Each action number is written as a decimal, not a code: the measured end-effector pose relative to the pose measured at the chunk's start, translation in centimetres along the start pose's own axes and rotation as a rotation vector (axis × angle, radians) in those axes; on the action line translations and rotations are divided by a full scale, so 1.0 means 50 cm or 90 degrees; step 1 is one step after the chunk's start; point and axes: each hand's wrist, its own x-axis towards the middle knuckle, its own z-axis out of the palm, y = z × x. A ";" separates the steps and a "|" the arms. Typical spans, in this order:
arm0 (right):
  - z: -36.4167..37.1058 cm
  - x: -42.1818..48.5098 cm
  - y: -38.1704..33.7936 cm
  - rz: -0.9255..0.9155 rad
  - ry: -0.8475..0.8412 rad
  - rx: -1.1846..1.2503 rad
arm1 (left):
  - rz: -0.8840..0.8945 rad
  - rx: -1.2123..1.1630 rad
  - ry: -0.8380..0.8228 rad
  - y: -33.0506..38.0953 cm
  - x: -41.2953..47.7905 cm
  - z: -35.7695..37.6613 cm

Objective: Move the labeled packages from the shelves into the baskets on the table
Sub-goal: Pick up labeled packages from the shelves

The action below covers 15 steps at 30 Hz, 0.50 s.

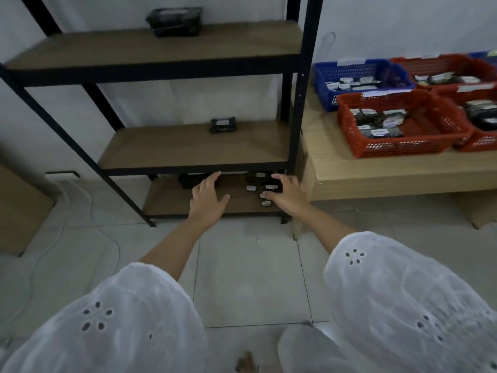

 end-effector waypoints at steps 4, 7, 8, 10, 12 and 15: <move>0.010 0.051 0.004 0.017 -0.004 0.003 | -0.004 -0.015 -0.026 -0.004 0.049 0.012; 0.010 0.115 0.013 0.028 -0.012 -0.005 | 0.003 -0.010 -0.050 -0.005 0.106 0.032; 0.012 0.139 0.016 0.032 -0.017 -0.009 | 0.000 -0.011 -0.059 -0.009 0.128 0.041; 0.023 0.203 0.029 0.034 -0.018 -0.023 | -0.004 -0.010 -0.069 -0.023 0.187 0.071; 0.040 0.248 0.040 0.031 -0.031 -0.036 | -0.010 -0.004 -0.076 -0.038 0.230 0.099; 0.106 0.355 0.091 0.038 -0.053 -0.050 | -0.006 0.017 -0.094 -0.091 0.322 0.193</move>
